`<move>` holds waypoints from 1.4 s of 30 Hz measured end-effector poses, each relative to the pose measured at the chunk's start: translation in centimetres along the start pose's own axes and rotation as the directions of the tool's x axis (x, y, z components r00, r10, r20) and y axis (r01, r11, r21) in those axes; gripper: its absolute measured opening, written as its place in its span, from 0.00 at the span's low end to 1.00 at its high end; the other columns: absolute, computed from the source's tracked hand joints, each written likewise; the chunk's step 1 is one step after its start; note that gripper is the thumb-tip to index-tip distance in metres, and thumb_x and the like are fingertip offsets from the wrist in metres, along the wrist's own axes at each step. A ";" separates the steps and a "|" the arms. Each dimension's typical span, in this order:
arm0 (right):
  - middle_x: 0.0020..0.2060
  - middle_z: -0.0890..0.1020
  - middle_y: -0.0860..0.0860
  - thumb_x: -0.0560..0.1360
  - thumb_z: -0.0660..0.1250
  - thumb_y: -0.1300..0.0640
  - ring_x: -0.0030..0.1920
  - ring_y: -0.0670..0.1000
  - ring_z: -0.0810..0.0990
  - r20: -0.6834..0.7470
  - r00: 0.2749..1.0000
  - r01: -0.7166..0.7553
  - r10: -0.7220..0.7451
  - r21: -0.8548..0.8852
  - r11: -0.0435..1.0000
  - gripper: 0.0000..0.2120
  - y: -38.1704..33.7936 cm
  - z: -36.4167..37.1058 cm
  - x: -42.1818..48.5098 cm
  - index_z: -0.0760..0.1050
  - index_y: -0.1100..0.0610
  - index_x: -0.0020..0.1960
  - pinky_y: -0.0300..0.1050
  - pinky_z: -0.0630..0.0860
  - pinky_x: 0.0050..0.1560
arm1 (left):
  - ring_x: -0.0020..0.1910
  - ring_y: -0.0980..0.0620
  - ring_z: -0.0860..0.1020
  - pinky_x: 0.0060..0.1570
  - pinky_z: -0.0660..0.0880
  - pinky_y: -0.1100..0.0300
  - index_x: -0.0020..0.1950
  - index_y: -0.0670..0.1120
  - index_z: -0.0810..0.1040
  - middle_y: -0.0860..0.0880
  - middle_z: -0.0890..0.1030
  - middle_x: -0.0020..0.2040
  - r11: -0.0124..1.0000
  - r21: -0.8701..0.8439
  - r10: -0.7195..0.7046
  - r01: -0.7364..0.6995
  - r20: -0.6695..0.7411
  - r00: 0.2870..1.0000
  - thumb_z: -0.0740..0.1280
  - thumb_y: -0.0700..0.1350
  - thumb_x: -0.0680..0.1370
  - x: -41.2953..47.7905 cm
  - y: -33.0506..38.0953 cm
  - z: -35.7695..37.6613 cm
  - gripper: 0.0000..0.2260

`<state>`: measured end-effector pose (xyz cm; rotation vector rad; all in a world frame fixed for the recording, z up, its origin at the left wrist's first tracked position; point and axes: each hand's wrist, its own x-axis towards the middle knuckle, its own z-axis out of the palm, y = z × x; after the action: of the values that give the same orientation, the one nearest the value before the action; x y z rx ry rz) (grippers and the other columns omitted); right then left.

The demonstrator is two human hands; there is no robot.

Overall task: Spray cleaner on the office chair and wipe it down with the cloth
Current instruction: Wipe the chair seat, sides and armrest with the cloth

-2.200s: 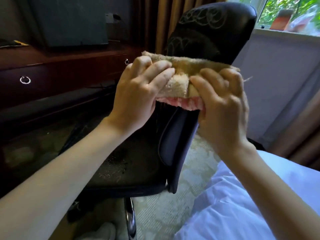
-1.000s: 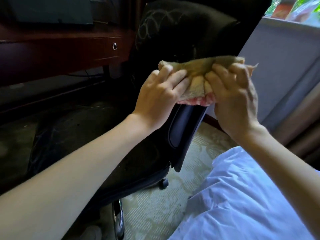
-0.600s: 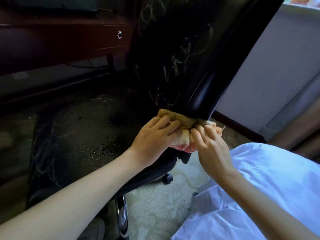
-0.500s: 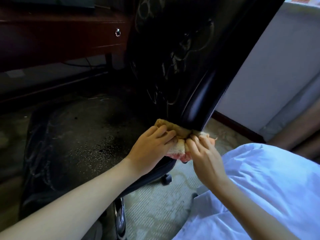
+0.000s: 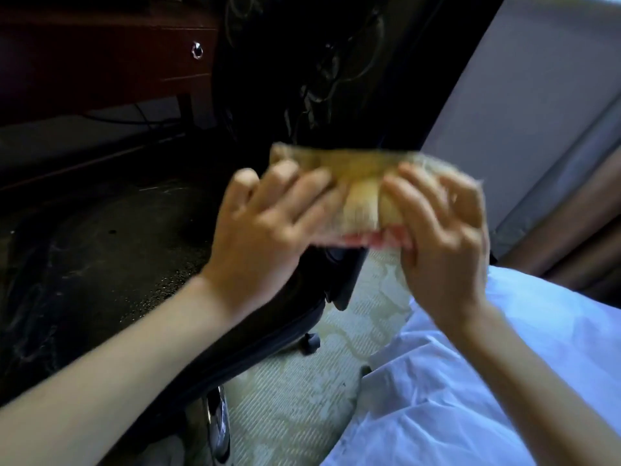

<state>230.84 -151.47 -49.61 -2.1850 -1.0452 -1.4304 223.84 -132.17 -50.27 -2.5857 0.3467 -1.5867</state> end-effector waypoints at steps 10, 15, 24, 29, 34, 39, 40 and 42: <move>0.60 0.78 0.56 0.75 0.58 0.69 0.55 0.55 0.68 0.137 0.988 -0.053 0.065 -0.096 0.994 0.16 0.6 4.8 -2.1 0.76 0.64 0.60 0.50 0.73 0.58 | 0.58 0.44 0.70 0.48 0.65 0.51 0.59 0.46 0.81 0.49 0.80 0.60 0.998 0.023 0.062 -0.064 0.077 0.995 0.63 0.38 0.76 -1.3 -1.5 4.6 0.14; 0.59 0.78 0.57 0.69 0.58 0.71 0.56 0.56 0.70 0.373 0.920 -0.113 0.123 -0.048 0.992 0.20 -0.8 7.7 -8.9 0.75 0.65 0.60 0.47 0.70 0.62 | 0.57 0.46 0.72 0.49 0.67 0.52 0.58 0.47 0.81 0.51 0.79 0.60 0.994 -0.039 0.107 -0.100 0.261 0.960 0.60 0.39 0.76 -6.9 -0.6 6.4 0.15; 0.53 0.79 0.51 0.63 0.60 0.70 0.50 0.54 0.71 0.611 0.767 -0.253 0.198 0.004 0.967 0.22 -3.0 10.5 -15.0 0.76 0.60 0.54 0.48 0.76 0.45 | 0.55 0.47 0.76 0.51 0.64 0.54 0.57 0.46 0.80 0.50 0.79 0.58 0.996 -0.089 0.069 -0.026 0.516 0.854 0.54 0.40 0.74 -13.8 0.6 8.6 0.18; 0.56 0.80 0.54 0.66 0.59 0.73 0.53 0.55 0.70 0.309 0.932 -0.215 0.190 0.051 0.975 0.21 -1.7 7.5 -10.1 0.78 0.62 0.56 0.46 0.70 0.57 | 0.55 0.45 0.75 0.49 0.65 0.53 0.59 0.46 0.80 0.50 0.80 0.58 0.996 -0.091 0.033 -0.003 0.331 0.943 0.57 0.37 0.77 -9.6 0.3 6.5 0.16; 0.58 0.80 0.54 0.71 0.63 0.73 0.55 0.56 0.70 0.020 0.983 -0.183 0.183 0.024 0.983 0.19 0.5 4.0 -2.9 0.79 0.61 0.59 0.43 0.68 0.61 | 0.56 0.48 0.72 0.48 0.65 0.53 0.60 0.48 0.81 0.51 0.81 0.58 0.999 -0.049 -0.003 0.006 0.077 0.997 0.55 0.38 0.81 -1.8 -0.1 3.4 0.17; 0.60 0.79 0.51 0.78 0.63 0.63 0.57 0.54 0.67 -0.181 0.983 -0.046 0.031 -0.080 0.996 0.13 3.4 0.5 6.5 0.78 0.58 0.61 0.46 0.70 0.59 | 0.59 0.49 0.68 0.49 0.62 0.53 0.64 0.50 0.78 0.53 0.78 0.62 0.997 0.066 0.044 -0.039 -0.076 0.996 0.55 0.40 0.81 7.3 -2.4 0.1 0.17; 0.60 0.79 0.51 0.78 0.61 0.62 0.58 0.54 0.66 -0.196 0.981 -0.036 0.015 -0.101 0.994 0.13 4.1 0.2 8.6 0.77 0.57 0.61 0.47 0.71 0.58 | 0.59 0.48 0.68 0.50 0.61 0.53 0.64 0.50 0.77 0.53 0.77 0.62 0.995 0.093 0.039 -0.031 -0.093 0.995 0.56 0.40 0.80 9.1 -2.9 -0.2 0.16; 0.60 0.79 0.51 0.76 0.61 0.62 0.58 0.54 0.66 -0.199 0.980 -0.043 0.016 -0.131 0.990 0.15 5.3 0.0 12.1 0.77 0.56 0.61 0.47 0.72 0.55 | 0.60 0.47 0.69 0.50 0.60 0.53 0.64 0.51 0.76 0.54 0.76 0.63 0.990 0.140 0.007 0.006 -0.091 0.996 0.59 0.39 0.77 12.0 -3.8 -0.4 0.18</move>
<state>237.49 -150.23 -38.24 -2.0843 -0.8666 -1.7085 229.24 -131.33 -38.87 -2.4157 0.2329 -1.6686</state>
